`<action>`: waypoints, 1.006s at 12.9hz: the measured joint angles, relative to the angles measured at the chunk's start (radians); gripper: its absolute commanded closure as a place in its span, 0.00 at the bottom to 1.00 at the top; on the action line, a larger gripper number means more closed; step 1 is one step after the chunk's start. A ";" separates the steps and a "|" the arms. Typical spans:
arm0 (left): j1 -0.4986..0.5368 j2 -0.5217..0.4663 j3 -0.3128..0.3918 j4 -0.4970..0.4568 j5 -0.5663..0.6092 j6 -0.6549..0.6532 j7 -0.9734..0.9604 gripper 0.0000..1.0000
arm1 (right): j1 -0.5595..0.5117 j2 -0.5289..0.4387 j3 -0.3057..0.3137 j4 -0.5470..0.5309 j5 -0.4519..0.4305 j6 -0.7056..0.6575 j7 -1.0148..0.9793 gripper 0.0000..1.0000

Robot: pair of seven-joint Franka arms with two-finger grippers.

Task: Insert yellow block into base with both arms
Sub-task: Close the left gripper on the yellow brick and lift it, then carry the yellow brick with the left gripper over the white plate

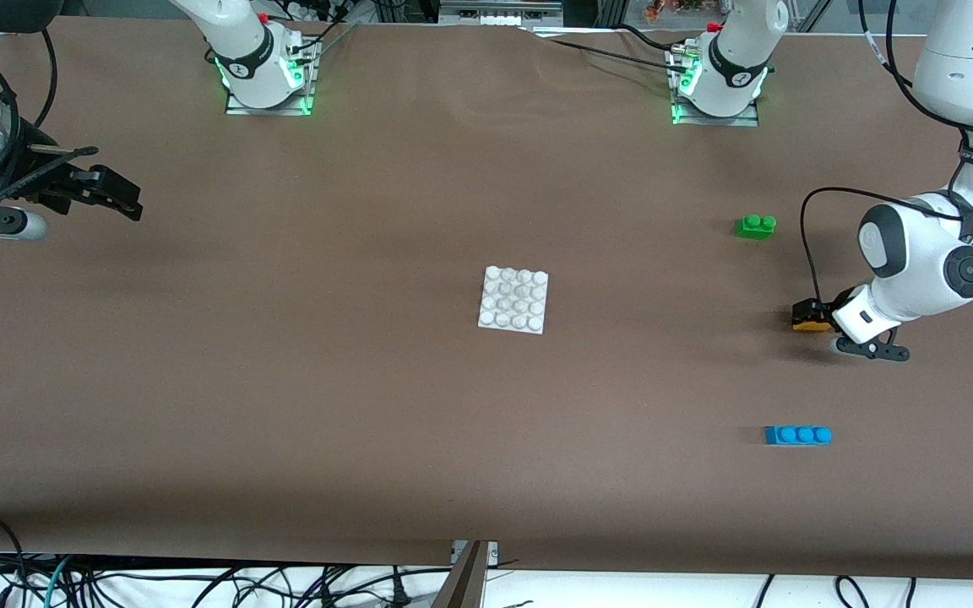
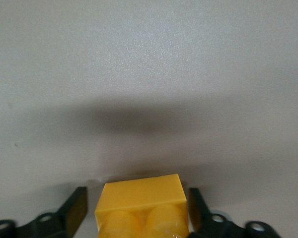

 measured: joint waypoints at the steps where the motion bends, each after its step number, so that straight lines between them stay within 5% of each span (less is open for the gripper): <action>1: 0.000 0.000 0.000 0.000 0.000 0.000 -0.001 0.74 | 0.000 0.000 0.000 0.000 0.000 -0.002 0.000 0.01; 5: 0.001 -0.009 -0.001 0.008 0.000 -0.036 -0.022 0.74 | 0.000 0.000 0.001 0.000 0.000 -0.004 0.000 0.01; 8: -0.007 -0.057 -0.012 0.081 0.000 -0.215 -0.058 0.74 | 0.000 0.000 0.001 0.001 0.000 -0.004 0.000 0.01; 13: -0.160 -0.153 -0.050 0.145 0.000 -0.325 -0.199 0.74 | 0.000 0.000 0.002 0.001 0.000 -0.007 0.000 0.01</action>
